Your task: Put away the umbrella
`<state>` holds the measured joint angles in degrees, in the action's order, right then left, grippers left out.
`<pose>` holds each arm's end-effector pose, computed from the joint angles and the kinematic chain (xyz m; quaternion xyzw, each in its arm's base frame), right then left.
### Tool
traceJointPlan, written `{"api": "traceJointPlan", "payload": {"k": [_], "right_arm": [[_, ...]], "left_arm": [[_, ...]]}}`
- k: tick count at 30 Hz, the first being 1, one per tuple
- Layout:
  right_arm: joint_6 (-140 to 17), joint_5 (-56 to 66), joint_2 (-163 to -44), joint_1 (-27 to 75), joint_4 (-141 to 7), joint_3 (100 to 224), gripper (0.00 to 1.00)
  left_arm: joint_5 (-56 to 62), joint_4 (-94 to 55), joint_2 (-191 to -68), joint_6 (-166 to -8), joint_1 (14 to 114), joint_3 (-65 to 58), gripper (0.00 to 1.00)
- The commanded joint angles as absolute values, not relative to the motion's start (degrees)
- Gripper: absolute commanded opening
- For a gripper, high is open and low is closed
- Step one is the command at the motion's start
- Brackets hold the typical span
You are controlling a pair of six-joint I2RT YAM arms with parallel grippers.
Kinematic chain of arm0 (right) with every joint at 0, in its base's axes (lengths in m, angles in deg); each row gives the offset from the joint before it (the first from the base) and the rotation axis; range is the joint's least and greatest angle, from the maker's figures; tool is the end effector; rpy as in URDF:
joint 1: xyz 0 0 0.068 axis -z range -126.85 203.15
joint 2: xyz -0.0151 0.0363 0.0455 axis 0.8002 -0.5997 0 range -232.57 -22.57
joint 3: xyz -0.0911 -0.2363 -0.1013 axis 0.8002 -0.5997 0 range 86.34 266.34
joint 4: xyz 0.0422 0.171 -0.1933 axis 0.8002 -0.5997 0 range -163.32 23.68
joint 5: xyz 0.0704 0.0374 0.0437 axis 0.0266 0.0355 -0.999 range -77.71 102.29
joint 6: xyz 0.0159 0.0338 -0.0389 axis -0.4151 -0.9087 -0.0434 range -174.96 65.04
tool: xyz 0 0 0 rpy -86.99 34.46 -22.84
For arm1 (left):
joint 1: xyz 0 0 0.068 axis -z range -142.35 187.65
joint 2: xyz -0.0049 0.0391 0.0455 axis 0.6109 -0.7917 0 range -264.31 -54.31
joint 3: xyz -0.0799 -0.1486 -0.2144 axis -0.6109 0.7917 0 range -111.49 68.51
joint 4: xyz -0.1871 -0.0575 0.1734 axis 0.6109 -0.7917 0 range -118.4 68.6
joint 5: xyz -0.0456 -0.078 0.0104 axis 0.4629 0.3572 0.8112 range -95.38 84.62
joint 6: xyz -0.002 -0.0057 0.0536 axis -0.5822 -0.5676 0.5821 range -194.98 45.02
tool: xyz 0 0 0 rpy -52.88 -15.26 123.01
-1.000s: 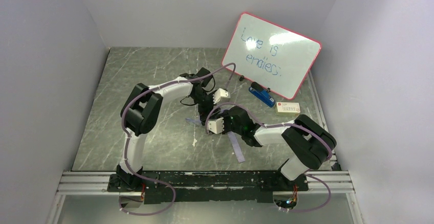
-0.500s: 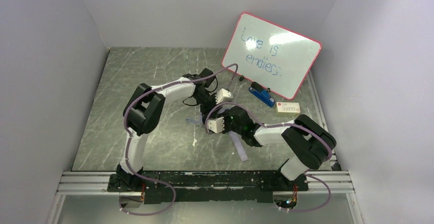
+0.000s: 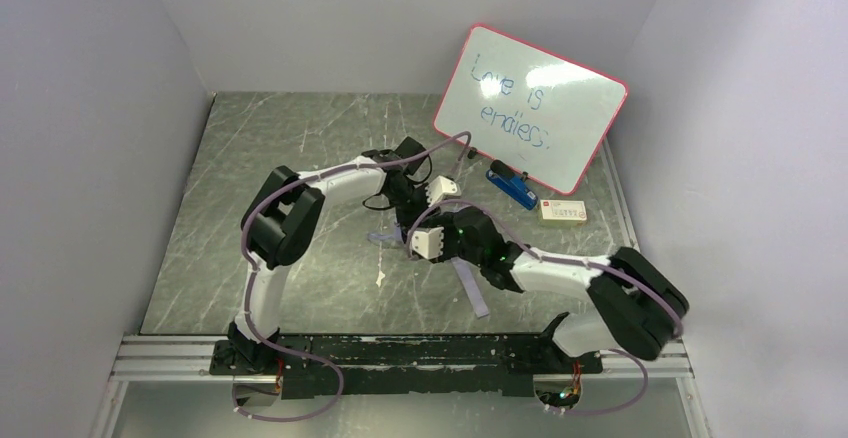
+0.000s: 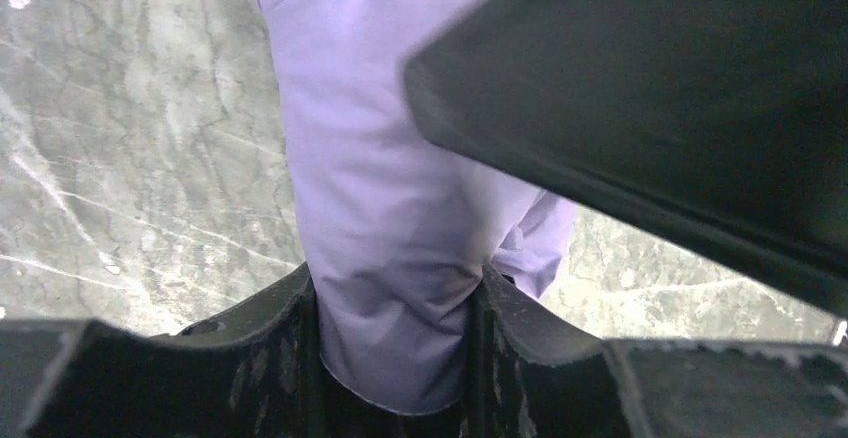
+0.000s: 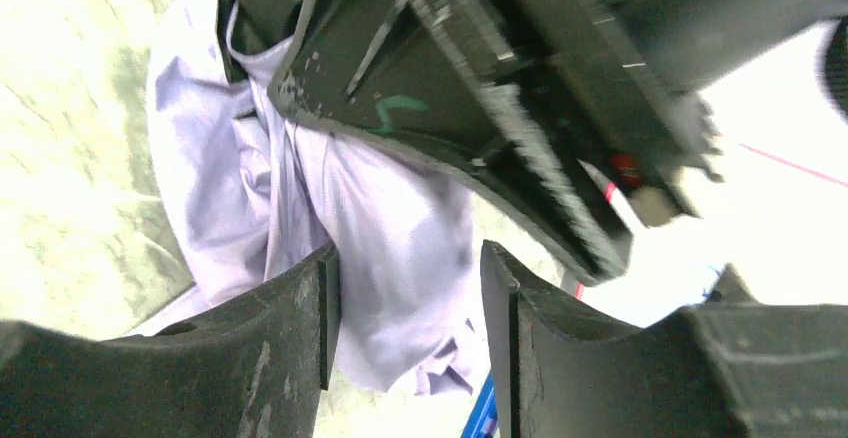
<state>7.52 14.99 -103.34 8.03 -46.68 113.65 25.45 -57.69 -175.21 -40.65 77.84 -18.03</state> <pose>0.1867 0.1850 0.1518 -0.7052 0.5299 -0.0916 0.4621 0.3140 -0.2891 0.1526 0.6109 0.7293 -0.2700 0.1484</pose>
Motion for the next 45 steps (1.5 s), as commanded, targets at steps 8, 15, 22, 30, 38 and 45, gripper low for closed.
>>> {"api": "traceJointPlan", "payload": {"k": [8,15,22,30,38,45], "right_arm": [[-19.67,12.93,-80.13,5.39,-48.17,109.14,0.54],[-56.06,32.82,-70.24,5.34,-60.51,114.51,0.52],[-88.51,40.57,-74.62,5.47,-89.66,124.89,0.54],[-95.56,31.38,-77.40,14.31,-95.82,121.32,0.58],[-89.54,17.33,-83.88,20.18,-95.58,120.62,0.70],[-88.72,17.02,-89.73,19.24,-92.54,119.81,0.71]], "left_arm": [[9.35,-53.65,-178.22,-44.35,77.44,-13.93,0.05],[6.81,-53.29,-178.83,-46.09,76.47,-14.80,0.05],[5.79,-53.97,-179.29,-46.24,76.03,-15.33,0.05],[4.77,-54.18,-178.47,-46.15,75.97,-14.86,0.05],[4.91,-55.20,-178.94,-46.40,75.97,-16.05,0.05],[5.03,-55.88,-179.15,-46.51,75.97,-17.24,0.05]]}}
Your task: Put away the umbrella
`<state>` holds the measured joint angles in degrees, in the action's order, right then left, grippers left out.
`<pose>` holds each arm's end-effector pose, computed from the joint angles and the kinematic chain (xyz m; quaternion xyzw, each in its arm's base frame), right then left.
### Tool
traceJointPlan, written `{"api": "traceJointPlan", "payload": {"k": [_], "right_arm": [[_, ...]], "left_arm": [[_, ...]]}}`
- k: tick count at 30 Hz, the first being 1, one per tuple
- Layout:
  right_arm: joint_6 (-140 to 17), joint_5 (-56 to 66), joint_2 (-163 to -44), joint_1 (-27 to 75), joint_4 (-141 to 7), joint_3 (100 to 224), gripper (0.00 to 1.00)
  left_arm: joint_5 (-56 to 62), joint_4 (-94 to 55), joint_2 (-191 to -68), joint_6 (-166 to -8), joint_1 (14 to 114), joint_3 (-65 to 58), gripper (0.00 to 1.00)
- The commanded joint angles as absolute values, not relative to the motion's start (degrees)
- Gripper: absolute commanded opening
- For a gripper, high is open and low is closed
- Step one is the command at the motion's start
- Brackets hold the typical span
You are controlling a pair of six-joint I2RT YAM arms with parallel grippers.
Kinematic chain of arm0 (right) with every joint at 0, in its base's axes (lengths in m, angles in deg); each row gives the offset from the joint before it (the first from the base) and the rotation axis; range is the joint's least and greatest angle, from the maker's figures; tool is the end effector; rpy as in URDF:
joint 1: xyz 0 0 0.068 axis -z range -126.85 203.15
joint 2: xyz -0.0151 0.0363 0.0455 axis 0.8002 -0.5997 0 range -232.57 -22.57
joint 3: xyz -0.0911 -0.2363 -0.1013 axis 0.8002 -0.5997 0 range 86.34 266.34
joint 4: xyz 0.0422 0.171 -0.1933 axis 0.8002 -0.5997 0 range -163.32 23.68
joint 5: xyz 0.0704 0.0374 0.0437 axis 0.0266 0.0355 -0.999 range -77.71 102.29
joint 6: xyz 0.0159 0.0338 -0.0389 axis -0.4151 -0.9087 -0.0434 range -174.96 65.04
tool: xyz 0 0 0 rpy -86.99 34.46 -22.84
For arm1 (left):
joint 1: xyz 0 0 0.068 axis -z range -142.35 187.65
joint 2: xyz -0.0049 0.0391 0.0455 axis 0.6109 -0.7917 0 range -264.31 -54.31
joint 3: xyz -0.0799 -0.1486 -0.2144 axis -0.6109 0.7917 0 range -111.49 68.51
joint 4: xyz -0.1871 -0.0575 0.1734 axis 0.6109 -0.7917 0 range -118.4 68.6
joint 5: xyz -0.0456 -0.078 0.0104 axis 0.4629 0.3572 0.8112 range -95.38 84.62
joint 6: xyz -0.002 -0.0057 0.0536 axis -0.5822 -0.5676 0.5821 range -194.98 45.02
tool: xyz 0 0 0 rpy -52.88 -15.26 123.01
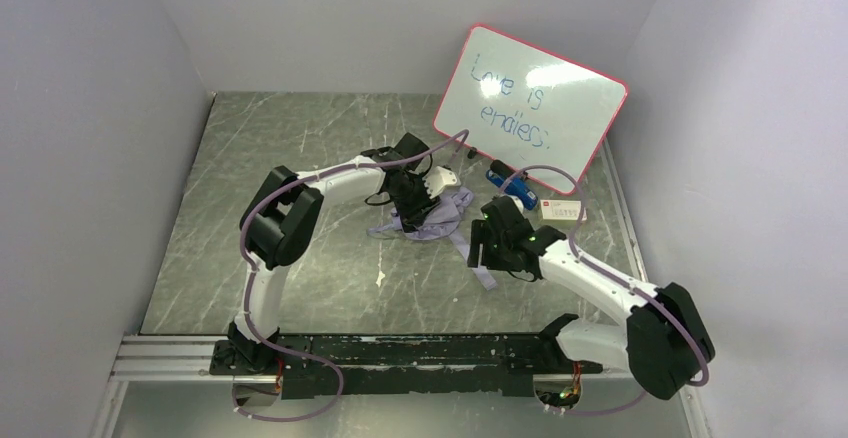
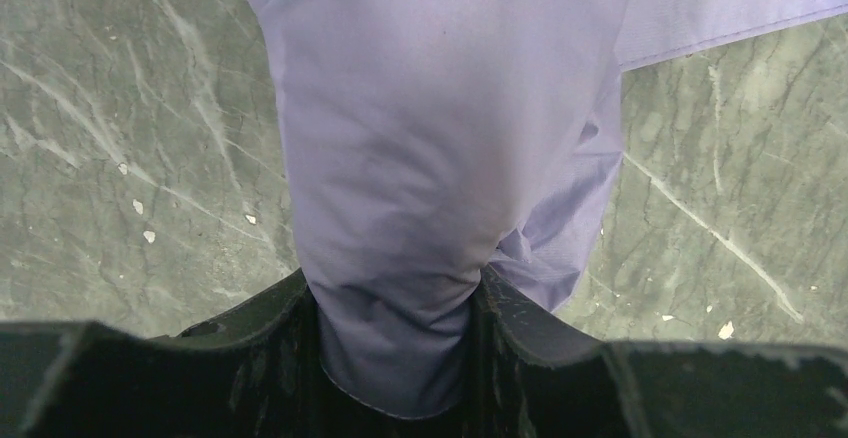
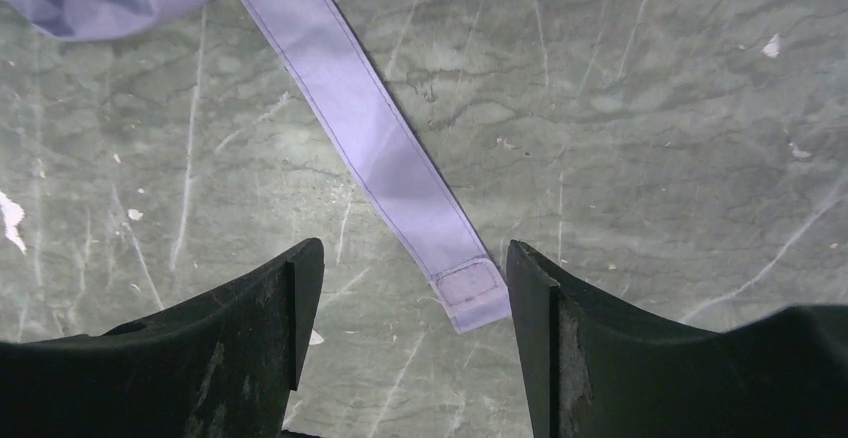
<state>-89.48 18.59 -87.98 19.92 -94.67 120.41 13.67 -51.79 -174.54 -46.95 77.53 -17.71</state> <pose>0.1744 0.1094 0.1828 0.0252 0.9635 0.1015 0.2463 0.3273 -0.2885 0.1572 0.5675 0.7773 -0.1831 0.2006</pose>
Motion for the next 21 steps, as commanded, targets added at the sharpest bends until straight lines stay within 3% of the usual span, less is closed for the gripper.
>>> {"api": "traceJointPlan", "payload": {"k": [1,13,21], "right_arm": [[-88.88,18.01,-89.99,18.85,-91.59,119.44,0.71],[-91.26,24.99,-99.59,14.58,-93.36,122.31,0.68],[-94.26,29.08,-105.88,9.43,-96.59,123.67,0.59]], "left_arm": [[5.00,-55.93,-179.20,-46.50,75.97,-17.27,0.05],[5.49,-56.22,-179.09,-46.33,75.97,-17.57,0.05],[5.59,-56.21,-178.86,-46.32,75.97,-17.54,0.05]]}}
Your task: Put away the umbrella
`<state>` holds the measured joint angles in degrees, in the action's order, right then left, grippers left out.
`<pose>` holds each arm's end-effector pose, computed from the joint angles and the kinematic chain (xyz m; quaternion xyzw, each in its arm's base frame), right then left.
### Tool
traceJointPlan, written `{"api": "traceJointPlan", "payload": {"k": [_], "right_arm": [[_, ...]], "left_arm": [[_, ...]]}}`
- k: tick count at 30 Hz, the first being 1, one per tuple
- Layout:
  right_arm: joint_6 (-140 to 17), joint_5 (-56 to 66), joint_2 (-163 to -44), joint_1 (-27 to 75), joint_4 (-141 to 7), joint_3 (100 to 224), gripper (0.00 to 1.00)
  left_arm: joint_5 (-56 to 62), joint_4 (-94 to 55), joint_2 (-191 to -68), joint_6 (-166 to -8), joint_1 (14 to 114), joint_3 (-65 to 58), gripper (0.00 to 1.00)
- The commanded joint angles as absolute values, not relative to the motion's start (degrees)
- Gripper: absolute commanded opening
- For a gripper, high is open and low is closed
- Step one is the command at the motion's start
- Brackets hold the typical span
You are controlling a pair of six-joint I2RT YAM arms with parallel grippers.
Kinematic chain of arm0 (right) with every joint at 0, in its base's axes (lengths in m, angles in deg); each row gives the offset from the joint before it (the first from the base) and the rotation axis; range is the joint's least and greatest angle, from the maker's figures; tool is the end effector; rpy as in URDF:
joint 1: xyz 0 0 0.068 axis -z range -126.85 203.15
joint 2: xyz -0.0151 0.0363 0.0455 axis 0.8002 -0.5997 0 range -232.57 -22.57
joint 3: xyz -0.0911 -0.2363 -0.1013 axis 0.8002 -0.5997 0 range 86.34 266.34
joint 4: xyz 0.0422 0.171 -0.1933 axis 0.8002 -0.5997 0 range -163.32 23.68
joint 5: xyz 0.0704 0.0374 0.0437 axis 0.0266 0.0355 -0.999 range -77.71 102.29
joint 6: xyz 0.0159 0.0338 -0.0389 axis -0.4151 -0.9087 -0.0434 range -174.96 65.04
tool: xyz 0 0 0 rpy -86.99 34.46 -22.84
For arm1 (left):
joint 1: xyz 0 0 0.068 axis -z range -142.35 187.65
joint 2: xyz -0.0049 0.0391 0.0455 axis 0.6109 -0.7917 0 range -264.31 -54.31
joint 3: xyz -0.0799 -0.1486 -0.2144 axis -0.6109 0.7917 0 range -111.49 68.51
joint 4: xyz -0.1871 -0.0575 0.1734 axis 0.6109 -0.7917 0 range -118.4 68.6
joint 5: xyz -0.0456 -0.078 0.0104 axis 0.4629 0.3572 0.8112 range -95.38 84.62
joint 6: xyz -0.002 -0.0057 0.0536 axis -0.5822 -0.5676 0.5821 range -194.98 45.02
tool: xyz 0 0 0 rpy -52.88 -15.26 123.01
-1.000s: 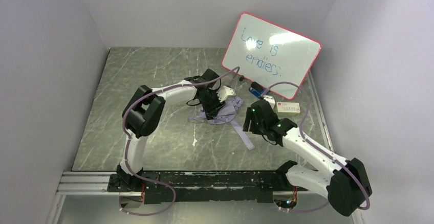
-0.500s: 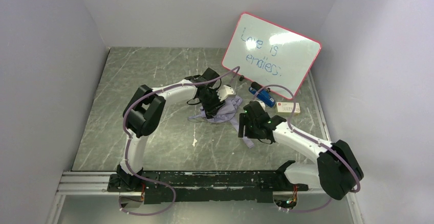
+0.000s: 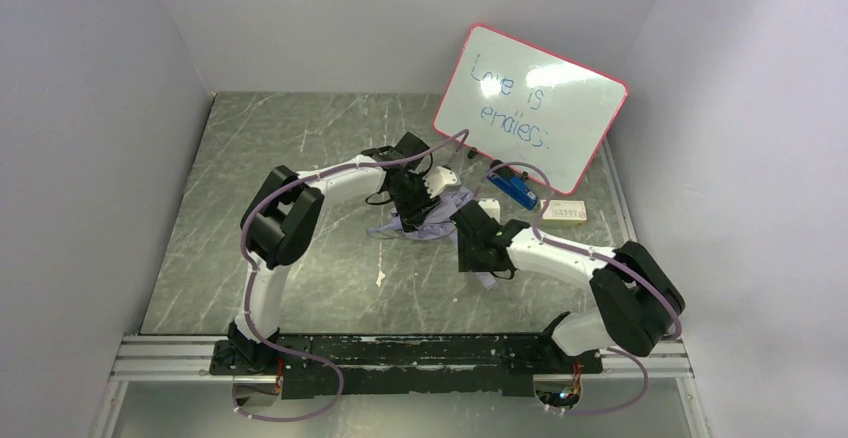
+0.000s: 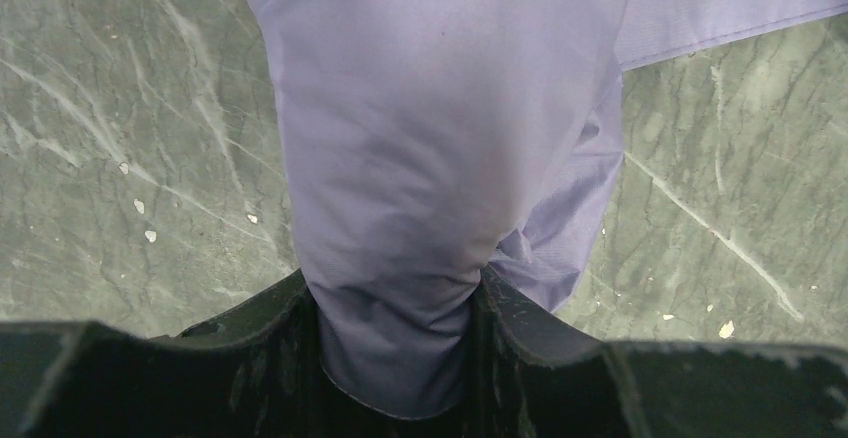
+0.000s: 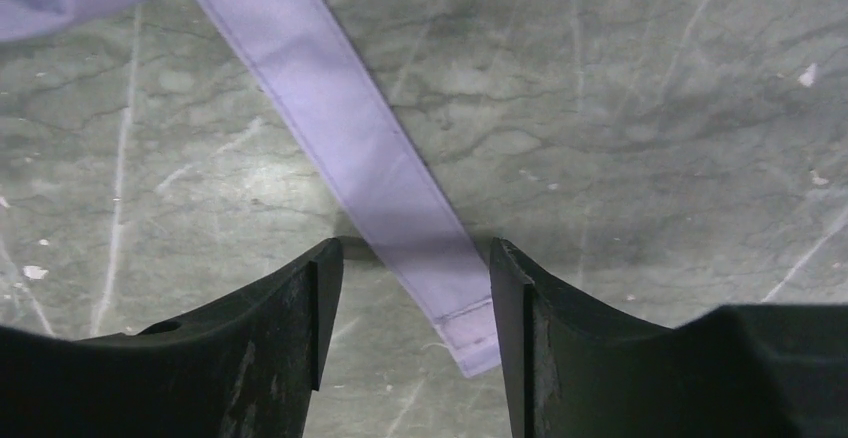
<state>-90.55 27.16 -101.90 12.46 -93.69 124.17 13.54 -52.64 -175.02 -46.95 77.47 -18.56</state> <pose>0.1831 0.1452 0.1543 -0.0197 0.9749 0.0123 0.2216 0.3289 -0.2892 0.1572 0.5670 0.7790 -0.1816 0.1969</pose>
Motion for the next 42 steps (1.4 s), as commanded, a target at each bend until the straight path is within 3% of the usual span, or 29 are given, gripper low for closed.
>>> {"api": "traceJointPlan", "payload": {"k": [1,11,20,27,42], "right_arm": [[-95.25,29.38,-106.37,8.72,-96.96,123.62,0.57],[-98.58,27.76,-109.31,7.45,-96.26,121.59,0.36],[-101.51,28.72,-108.89,7.44,-99.24,121.59,0.01],[-103.18,23.90,-106.99,3.89,-99.32,121.44,0.00],[-120.04,19.23,-109.53,-20.99,-104.71,121.90,0.00]], "left_arm": [[5.67,-56.20,-178.85,-46.39,75.97,-17.54,0.05],[5.66,-55.94,-178.51,-46.42,75.97,-16.97,0.05],[5.66,-55.76,-178.73,-47.23,75.92,-17.51,0.05],[4.15,-54.97,-179.18,-49.05,75.65,-18.33,0.05],[3.20,-54.61,-179.96,-51.10,73.91,-20.03,0.05]]}}
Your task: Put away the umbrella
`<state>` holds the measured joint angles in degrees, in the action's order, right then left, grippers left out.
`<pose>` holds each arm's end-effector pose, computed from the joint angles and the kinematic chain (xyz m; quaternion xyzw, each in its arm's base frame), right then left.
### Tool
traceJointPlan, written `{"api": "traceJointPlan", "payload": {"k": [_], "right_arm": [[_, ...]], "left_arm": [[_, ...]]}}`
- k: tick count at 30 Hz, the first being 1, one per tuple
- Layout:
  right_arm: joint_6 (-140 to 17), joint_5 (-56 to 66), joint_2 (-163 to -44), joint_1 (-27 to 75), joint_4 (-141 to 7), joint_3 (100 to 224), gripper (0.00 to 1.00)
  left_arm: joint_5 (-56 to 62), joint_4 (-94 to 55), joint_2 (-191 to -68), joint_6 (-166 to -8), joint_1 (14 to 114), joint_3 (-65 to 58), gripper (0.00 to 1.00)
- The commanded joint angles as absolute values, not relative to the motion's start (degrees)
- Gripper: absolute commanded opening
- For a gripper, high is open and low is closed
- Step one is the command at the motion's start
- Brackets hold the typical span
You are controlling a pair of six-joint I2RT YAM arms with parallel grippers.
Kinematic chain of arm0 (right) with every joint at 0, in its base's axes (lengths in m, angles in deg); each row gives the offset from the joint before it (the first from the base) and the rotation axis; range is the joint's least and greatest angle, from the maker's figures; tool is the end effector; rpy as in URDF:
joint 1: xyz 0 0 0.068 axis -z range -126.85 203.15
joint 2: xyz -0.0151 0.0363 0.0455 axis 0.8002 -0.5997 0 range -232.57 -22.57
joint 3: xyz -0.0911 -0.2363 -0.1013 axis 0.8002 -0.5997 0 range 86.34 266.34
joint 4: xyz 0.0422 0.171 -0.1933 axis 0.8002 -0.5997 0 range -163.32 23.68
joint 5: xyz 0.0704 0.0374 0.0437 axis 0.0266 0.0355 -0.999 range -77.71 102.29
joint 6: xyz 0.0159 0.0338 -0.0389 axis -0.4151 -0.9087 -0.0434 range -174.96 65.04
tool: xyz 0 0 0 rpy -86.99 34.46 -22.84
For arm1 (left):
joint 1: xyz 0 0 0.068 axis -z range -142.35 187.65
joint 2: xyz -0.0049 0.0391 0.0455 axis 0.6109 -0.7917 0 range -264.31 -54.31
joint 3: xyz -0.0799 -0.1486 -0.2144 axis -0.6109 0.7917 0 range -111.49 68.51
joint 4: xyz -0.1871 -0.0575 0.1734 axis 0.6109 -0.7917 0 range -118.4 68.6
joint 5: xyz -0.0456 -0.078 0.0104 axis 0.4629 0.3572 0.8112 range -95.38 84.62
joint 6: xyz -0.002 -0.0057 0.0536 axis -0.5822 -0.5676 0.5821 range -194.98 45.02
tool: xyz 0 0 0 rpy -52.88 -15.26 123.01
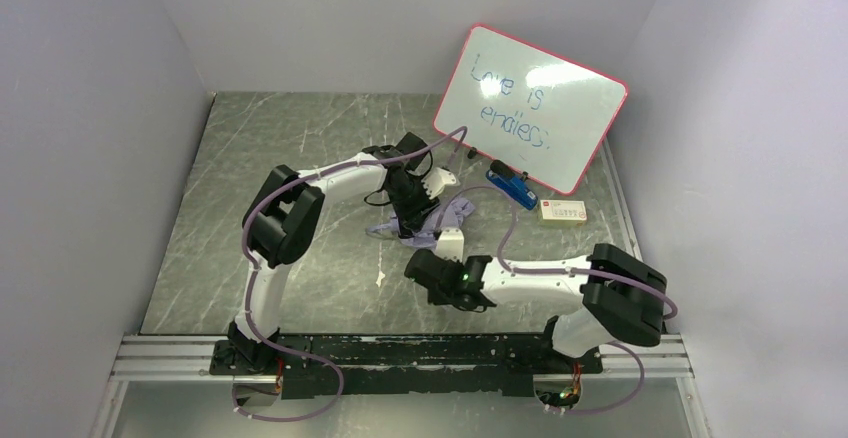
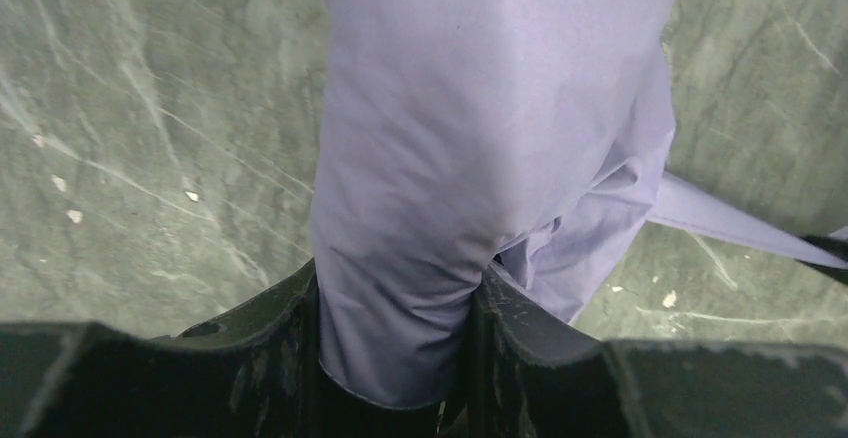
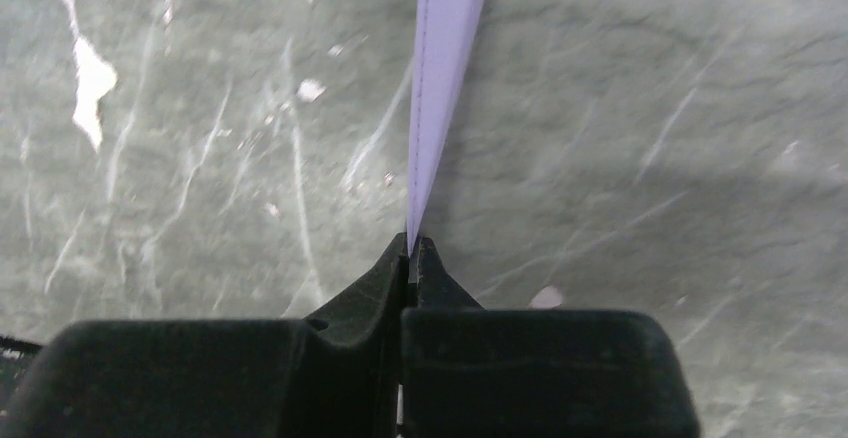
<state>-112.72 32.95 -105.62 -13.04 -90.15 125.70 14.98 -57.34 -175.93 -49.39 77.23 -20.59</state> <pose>0.1116 0.2215 0.1504 -0.0361 0.9649 0.0867 0.2454 0.3288 -0.2878 0.1573 0.5485 0.7970 -0.1948 0.1614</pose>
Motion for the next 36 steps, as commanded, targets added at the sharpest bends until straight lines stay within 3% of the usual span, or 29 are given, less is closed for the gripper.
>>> {"api": "traceJointPlan", "payload": {"k": [1,12,20,31,36], "right_arm": [[-120.88,18.97,-109.97,-22.07,-104.72,121.98,0.00],[-122.37,25.20,-110.32,-24.13,-108.85,124.16,0.01],[-122.63,29.18,-107.12,-24.28,-111.74,125.23,0.34],[-121.40,44.87,-87.48,-23.90,-115.53,129.60,0.58],[-117.94,49.74,-81.60,-16.58,-115.73,130.76,0.64]], "left_arm": [[2.84,-54.29,-179.89,-51.34,73.83,-19.88,0.05],[-0.81,-52.47,-178.77,-48.99,73.95,-17.02,0.05],[-0.05,-51.63,-177.87,-48.26,74.46,-14.63,0.05],[-0.82,-50.76,-177.07,-46.78,76.19,-13.77,0.05],[-2.75,-49.64,-176.46,-46.46,77.35,-12.31,0.05]]}}
